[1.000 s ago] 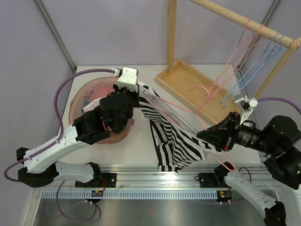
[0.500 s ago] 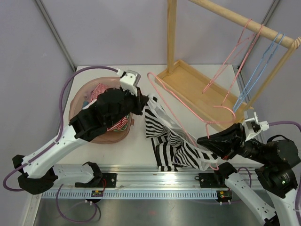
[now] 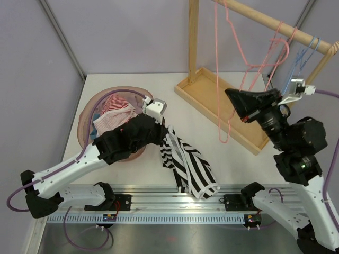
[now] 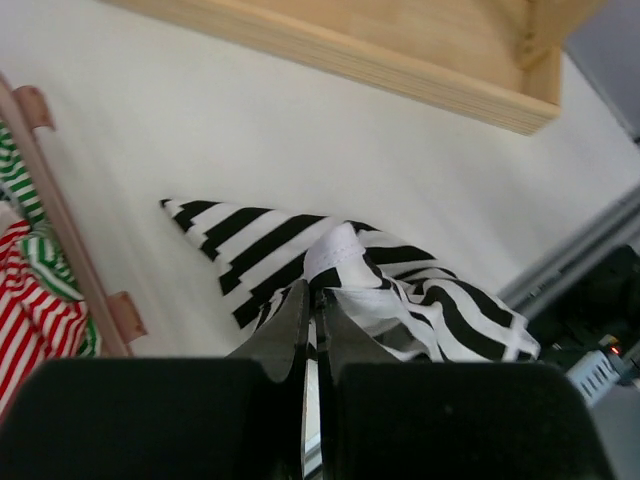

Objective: Remove the tank top from the hanger

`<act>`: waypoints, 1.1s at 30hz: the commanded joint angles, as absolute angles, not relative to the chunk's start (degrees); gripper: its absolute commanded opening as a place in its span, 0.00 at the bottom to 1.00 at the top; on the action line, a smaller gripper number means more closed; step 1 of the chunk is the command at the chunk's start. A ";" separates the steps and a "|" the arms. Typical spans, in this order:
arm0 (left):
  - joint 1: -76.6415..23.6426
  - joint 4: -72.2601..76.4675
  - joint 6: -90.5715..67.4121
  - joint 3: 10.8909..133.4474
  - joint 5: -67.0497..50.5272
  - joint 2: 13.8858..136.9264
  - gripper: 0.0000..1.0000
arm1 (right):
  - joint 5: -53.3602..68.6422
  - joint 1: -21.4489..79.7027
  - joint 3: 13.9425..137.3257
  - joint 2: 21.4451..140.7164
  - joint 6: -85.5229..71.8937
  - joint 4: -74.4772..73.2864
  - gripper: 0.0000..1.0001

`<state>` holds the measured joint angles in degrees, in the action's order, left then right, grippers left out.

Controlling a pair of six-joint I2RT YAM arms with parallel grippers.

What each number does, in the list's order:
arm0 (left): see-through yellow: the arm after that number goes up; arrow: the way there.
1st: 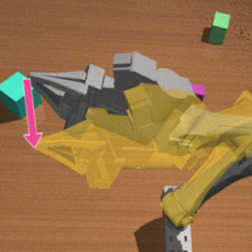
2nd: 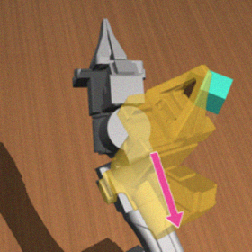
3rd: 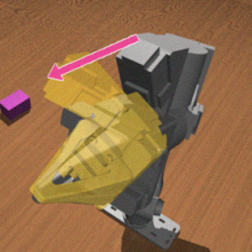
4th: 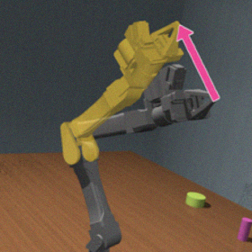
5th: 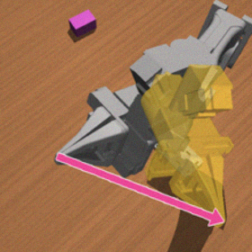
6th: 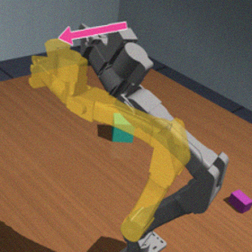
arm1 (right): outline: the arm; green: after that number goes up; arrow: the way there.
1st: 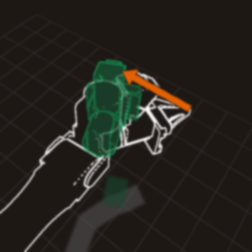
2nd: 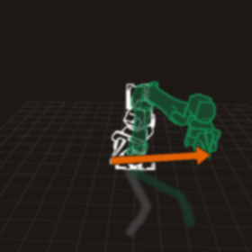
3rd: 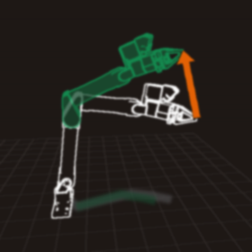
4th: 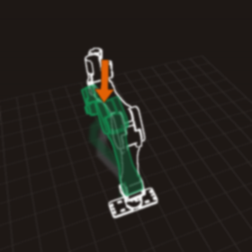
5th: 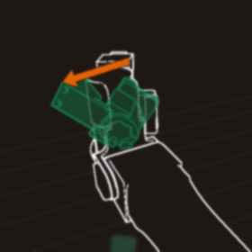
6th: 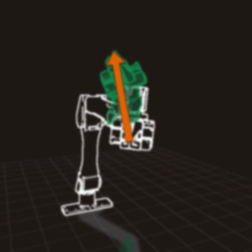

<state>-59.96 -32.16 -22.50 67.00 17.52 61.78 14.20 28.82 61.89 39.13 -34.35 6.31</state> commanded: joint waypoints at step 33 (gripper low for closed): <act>-57.30 -54.84 -22.68 74.53 18.98 47.82 0.99 | -29.53 19.00 119.12 82.45 -27.68 -43.25 0.00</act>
<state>-57.06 -54.54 -23.73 75.22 18.55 50.26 -28.80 22.87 118.87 83.11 -26.74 -43.40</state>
